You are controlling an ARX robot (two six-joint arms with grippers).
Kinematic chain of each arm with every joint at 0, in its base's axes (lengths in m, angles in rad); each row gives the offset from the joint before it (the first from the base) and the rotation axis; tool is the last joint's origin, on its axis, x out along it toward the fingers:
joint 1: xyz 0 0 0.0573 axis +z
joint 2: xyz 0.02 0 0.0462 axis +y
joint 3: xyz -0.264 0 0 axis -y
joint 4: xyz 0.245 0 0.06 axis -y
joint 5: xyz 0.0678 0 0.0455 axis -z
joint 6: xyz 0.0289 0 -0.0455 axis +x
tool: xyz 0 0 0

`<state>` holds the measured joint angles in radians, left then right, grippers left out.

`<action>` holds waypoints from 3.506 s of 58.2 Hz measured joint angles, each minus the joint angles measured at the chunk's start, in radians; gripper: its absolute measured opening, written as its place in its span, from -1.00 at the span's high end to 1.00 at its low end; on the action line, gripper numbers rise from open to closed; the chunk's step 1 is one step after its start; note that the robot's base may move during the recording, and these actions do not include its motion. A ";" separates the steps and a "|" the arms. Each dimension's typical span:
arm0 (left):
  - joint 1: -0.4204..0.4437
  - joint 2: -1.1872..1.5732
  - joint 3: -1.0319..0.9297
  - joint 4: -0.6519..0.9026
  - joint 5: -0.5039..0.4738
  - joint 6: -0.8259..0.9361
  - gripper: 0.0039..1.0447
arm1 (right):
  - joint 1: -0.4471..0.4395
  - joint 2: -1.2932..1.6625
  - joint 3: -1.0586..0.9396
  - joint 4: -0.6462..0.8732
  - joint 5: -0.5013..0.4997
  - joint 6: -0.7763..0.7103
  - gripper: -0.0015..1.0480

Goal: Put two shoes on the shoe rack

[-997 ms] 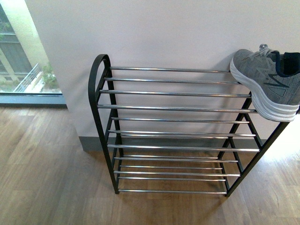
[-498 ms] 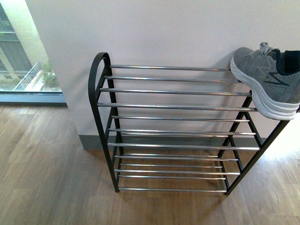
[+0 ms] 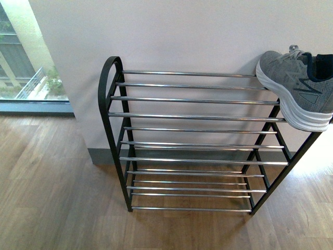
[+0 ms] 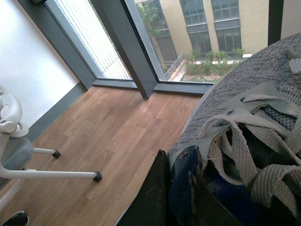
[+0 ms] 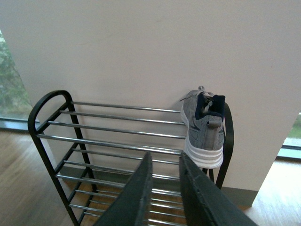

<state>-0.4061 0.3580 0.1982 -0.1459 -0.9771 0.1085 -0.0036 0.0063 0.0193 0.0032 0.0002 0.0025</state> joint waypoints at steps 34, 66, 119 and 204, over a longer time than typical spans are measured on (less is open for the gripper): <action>0.000 0.000 0.000 0.000 -0.001 0.000 0.97 | 0.001 -0.001 0.000 0.000 -0.003 0.000 -0.82; 0.230 0.442 0.194 -0.013 0.613 -0.663 0.97 | 0.003 -0.003 0.000 -0.002 0.003 0.000 -0.82; -0.083 1.944 1.593 -0.135 0.723 -0.631 0.97 | 0.003 -0.002 0.000 -0.002 0.000 0.000 -0.82; -0.082 1.952 1.601 -0.134 0.823 -0.616 0.97 | 0.003 -0.002 0.000 -0.002 0.000 0.000 -0.82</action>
<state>-0.4881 2.3096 1.7996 -0.2798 -0.1539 -0.5079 -0.0002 0.0044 0.0193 0.0013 0.0002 0.0025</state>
